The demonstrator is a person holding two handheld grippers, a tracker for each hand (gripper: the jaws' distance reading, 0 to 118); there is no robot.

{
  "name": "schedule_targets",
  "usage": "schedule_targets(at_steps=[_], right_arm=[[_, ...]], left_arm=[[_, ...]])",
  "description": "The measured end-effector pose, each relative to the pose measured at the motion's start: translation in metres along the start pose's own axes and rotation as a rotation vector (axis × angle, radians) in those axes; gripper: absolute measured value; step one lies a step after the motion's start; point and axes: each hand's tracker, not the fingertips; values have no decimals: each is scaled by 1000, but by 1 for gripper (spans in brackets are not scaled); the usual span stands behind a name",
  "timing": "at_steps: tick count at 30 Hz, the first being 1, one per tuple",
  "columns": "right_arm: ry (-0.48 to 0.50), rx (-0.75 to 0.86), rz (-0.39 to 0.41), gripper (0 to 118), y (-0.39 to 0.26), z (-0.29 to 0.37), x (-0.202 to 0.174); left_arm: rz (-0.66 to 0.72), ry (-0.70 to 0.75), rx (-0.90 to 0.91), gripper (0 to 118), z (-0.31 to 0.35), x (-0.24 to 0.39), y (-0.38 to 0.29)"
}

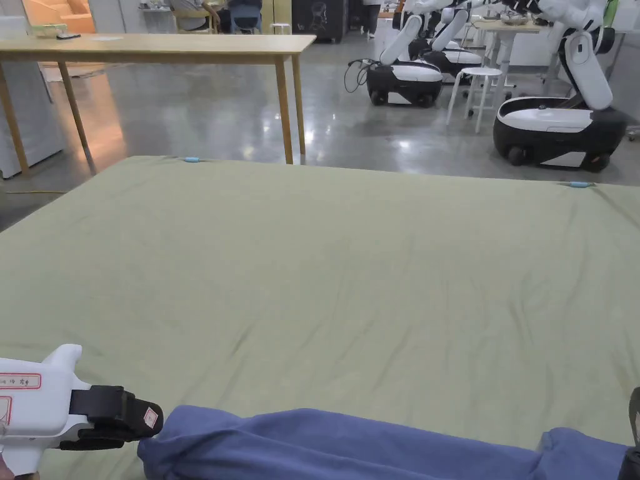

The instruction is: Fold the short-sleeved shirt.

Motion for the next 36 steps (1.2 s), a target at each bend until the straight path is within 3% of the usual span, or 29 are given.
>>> schedule_targets(at_steps=[2, 3, 4, 6, 17, 19, 20, 21, 22, 30, 36], right_arm=[[-2, -4, 9, 6, 0, 0, -1], [-1, -10, 15, 6, 0, -1, 0], [0, -14, 20, 6, 0, -2, 1], [-8, -16, 26, 6, 0, -3, 1], [-4, -58, -4, 6, -6, -11, 7], [-5, -61, -11, 6, -7, -11, 9], [-7, -59, -14, 6, -7, -11, 9], [-11, -58, -16, 6, -7, -11, 10], [-12, -58, -17, 6, -7, -10, 11], [6, -57, -28, 6, -3, -13, 17], [1, -32, 1, 6, 3, -16, 22]], left_arm=[[-4, 11, -14, 11, -5, -2, 4], [-16, 23, -27, 18, -8, -2, 6], [-22, 4, -44, 40, -10, -4, 8], [-8, -56, -104, 118, -13, -8, 9], [95, -213, -180, 113, -61, -15, 6], [99, -221, -188, 106, -69, -12, 7], [100, -218, -191, 90, -70, -9, 7], [97, -199, -190, 49, -70, -9, 10], [70, -137, -200, 23, -72, -8, 9], [83, -119, -131, 16, -40, -1, 9], [38, 26, -1, 16, 26, 18, 9]])
